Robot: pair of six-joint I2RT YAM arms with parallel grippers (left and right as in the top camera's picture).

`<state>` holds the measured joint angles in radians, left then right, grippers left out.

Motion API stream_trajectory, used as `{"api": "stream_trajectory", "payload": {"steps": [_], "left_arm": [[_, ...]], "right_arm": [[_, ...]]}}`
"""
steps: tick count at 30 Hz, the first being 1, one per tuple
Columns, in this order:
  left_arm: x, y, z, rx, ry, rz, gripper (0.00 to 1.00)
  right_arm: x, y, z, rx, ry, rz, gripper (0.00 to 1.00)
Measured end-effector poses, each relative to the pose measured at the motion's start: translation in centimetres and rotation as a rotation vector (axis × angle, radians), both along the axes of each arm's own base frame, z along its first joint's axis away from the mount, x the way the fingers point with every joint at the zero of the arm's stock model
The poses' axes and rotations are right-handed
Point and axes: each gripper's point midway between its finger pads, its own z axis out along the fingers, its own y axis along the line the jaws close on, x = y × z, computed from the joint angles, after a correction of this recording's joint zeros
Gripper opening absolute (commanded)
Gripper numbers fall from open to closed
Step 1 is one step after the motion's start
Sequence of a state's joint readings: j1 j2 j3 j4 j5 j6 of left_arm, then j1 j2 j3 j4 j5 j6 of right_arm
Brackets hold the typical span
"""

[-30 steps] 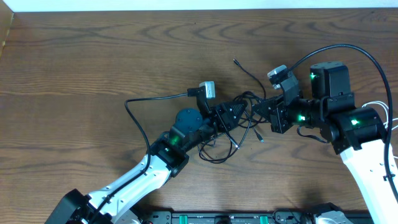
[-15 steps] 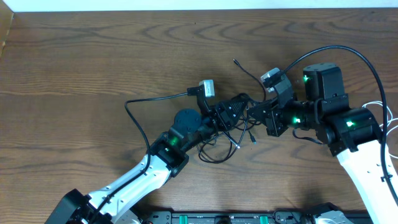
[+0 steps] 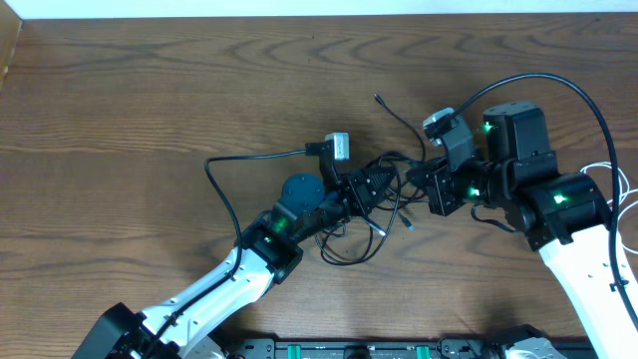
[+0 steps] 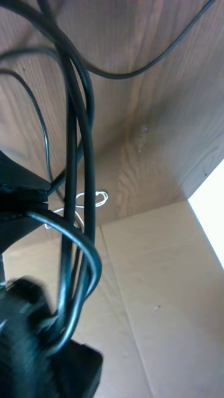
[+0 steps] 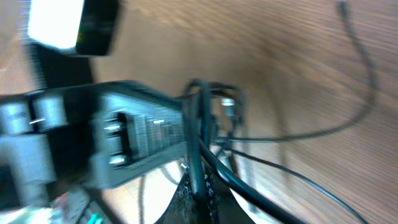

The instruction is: Untangle cables

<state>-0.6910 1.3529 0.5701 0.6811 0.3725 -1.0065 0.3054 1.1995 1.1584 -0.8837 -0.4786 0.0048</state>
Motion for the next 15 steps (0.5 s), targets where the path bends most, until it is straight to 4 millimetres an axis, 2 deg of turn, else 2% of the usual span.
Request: {"api": "stream_trajectory", "payload": {"steps": [8,15], "left_arm": [[-0.3,0.2,0.2,0.041,-0.088,-0.079,0.08],[0.2,2.2,0.7,0.017,-0.094,-0.155,0.08]], "right_arm": [[1.2,-3.0,-1.7,-0.137,0.034,-0.187,0.02],[2.0,-3.7,-4.1,-0.187,0.137,-0.325,0.02]]}}
